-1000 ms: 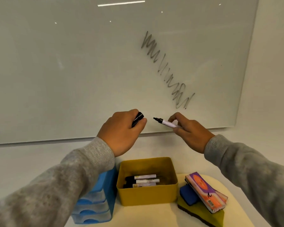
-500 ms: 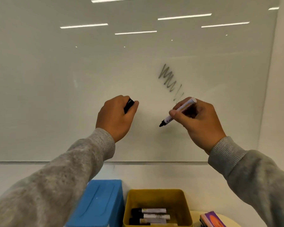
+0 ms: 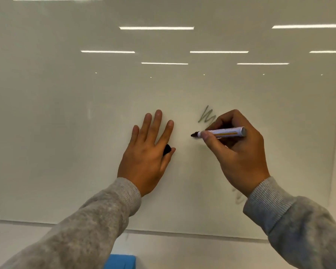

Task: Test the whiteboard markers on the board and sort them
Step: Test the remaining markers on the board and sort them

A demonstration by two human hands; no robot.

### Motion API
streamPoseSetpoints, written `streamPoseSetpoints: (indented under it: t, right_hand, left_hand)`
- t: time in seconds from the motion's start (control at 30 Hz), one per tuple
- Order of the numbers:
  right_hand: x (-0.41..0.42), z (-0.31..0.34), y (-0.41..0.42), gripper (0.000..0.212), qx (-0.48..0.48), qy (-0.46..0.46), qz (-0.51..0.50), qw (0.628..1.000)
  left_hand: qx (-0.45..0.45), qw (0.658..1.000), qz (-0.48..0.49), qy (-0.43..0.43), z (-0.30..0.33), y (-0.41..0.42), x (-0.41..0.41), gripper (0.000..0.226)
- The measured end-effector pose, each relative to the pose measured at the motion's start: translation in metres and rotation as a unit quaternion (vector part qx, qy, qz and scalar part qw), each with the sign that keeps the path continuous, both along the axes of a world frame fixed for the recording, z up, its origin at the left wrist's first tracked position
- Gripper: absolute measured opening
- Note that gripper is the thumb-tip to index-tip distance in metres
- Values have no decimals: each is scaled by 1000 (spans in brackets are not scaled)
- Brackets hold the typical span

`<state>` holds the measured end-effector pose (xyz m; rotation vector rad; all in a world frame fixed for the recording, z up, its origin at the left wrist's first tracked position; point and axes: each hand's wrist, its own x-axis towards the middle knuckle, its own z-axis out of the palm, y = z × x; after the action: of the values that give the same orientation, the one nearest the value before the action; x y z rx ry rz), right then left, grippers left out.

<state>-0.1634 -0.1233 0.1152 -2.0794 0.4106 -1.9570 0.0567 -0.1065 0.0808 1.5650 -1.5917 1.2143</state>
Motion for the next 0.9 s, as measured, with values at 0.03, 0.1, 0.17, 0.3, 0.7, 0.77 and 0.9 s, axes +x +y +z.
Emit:
streamPoseSetpoints:
  t: [0.03,0.1,0.17,0.3,0.7,0.77,0.9]
  right_hand:
    - [2,2,-3,14,-19,9,-12,1000]
    - [6,5,-7,11,-66,25,-47,996]
    - [10,10,-12,14,-115,35,-87,989]
    - [16,17,-22,17,-157,31,-138,977]
    - [20,-10,-28,22,-197,109,-148,963]
    - [15,-9,-31,22,-191,92,-154,965]
    - [11,-9,-31,19,-186,81,-159,966]
  left_hand:
    - [-3,1000,11,-6,-1,-3,0,65]
    - [-8,1000,23,-16,-3,-6,-1,66]
    - [-14,999,29,-19,-4,-9,0,67]
    - [-21,999,38,-27,-5,-10,0,66]
    - [-30,999,27,-21,-5,-10,0,67]
    - [-29,999,30,-19,-6,-10,-1,67]
    - [-27,999,29,-15,-7,-10,-1,67]
